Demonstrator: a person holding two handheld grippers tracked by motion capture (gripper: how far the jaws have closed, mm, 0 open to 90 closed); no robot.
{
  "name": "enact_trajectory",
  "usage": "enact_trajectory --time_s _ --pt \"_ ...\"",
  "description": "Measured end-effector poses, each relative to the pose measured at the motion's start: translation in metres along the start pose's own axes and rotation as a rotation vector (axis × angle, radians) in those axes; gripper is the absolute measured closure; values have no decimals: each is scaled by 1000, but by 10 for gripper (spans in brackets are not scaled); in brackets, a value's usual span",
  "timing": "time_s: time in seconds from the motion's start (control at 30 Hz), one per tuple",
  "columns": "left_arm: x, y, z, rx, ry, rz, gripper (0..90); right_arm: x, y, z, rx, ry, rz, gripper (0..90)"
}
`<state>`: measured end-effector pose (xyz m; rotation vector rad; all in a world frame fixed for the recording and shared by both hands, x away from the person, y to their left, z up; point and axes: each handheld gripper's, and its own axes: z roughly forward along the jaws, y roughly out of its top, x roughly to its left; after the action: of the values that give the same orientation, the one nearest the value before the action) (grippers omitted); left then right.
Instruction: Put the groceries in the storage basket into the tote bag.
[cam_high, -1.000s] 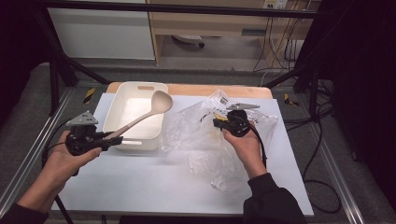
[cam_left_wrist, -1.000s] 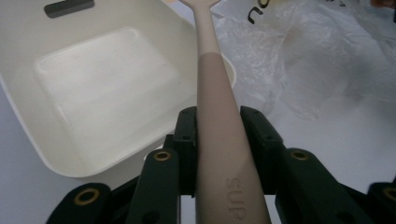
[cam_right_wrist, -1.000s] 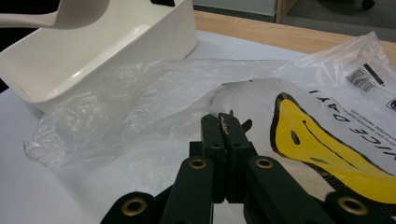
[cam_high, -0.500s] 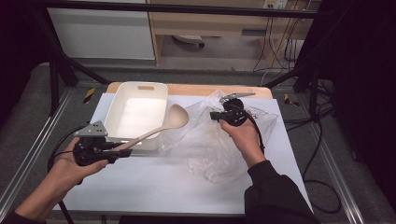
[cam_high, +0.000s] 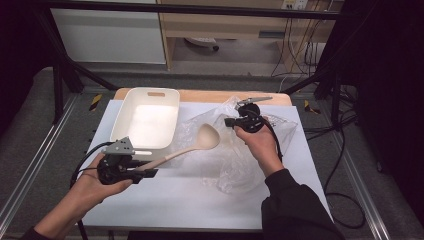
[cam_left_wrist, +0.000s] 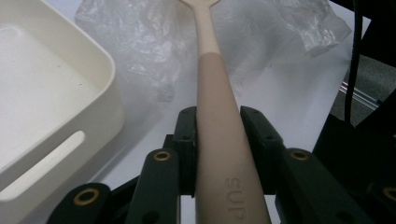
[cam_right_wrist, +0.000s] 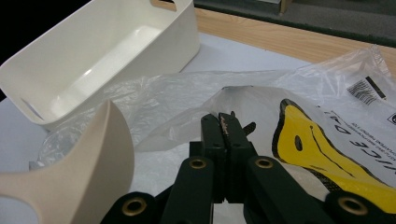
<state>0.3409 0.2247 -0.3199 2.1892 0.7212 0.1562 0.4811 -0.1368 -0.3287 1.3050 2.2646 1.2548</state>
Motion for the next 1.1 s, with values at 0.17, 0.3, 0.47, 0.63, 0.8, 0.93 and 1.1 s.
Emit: enact_trajectory --time_s 0.17,0.3,0.47,0.63,0.8,0.93,1.1 --pt "-4 -3 12 24 -16 3 685 0 0 0 -4 4 0 900" --pt "-6 -7 23 39 -19 0 685 1 0 -1 -8 6 1 900" --pt "-6 -11 41 56 -22 -11 685 2 0 -1 -17 14 2 900" --pt "-5 -12 58 68 -9 -4 685 1 0 -2 -16 11 2 900" --pt "0 -8 75 65 6 -6 685 1 0 -3 -19 16 0 900" --pt "5 -2 87 52 27 -10 685 2 -1 -5 -22 19 -6 900" --pt "8 8 99 37 37 -5 685 4 -1 -7 -28 23 -12 900"
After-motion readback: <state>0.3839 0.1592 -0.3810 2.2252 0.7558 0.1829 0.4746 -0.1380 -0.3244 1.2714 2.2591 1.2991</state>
